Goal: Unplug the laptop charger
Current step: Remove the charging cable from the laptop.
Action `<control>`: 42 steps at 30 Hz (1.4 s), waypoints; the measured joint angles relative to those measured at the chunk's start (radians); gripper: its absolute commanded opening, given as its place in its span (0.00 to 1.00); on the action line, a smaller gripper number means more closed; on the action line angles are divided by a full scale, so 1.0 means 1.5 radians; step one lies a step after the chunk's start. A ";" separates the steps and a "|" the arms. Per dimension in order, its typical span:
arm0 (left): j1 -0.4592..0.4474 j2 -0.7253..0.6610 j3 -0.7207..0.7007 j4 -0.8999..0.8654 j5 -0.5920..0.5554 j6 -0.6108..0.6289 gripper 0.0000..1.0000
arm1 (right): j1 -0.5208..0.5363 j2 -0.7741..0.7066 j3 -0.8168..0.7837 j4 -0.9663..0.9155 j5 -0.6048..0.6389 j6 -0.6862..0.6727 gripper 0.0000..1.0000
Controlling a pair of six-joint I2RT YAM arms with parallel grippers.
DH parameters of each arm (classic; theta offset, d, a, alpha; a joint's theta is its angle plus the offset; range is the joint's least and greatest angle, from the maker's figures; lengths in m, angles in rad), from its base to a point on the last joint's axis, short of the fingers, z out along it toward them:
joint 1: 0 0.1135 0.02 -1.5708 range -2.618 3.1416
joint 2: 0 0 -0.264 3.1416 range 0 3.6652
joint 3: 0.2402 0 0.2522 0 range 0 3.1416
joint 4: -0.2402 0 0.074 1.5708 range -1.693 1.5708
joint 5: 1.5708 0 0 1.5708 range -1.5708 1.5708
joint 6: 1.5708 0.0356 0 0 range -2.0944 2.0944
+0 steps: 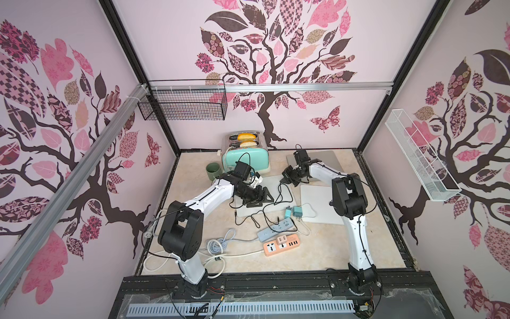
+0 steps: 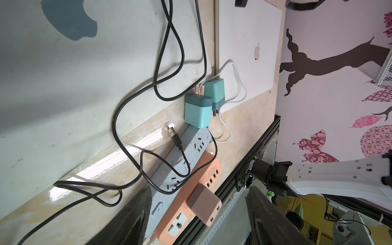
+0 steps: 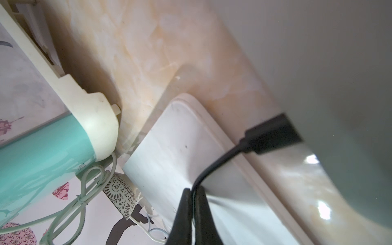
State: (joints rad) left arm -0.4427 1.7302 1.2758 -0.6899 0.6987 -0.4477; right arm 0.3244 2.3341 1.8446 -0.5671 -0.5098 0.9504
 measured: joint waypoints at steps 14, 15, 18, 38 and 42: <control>0.012 -0.023 -0.033 -0.009 -0.034 -0.001 0.73 | 0.028 0.032 0.070 -0.041 0.043 -0.006 0.00; 0.014 -0.023 -0.037 -0.010 -0.036 -0.001 0.73 | 0.030 0.032 0.070 -0.042 0.046 -0.009 0.00; 0.023 -0.023 -0.048 -0.010 -0.042 -0.004 0.73 | 0.031 0.032 0.070 -0.045 0.051 -0.015 0.00; 0.045 -0.043 -0.077 -0.009 -0.057 -0.015 0.72 | 0.042 -0.005 0.032 -0.070 0.071 -0.098 0.00; 0.046 -0.043 -0.077 -0.007 -0.057 -0.016 0.72 | 0.048 -0.040 0.006 -0.100 0.055 -0.132 0.00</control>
State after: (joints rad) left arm -0.3744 1.6650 1.1599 -0.7010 0.6132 -0.4713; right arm 0.3965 2.2734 1.8542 -0.7170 -0.4271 0.7521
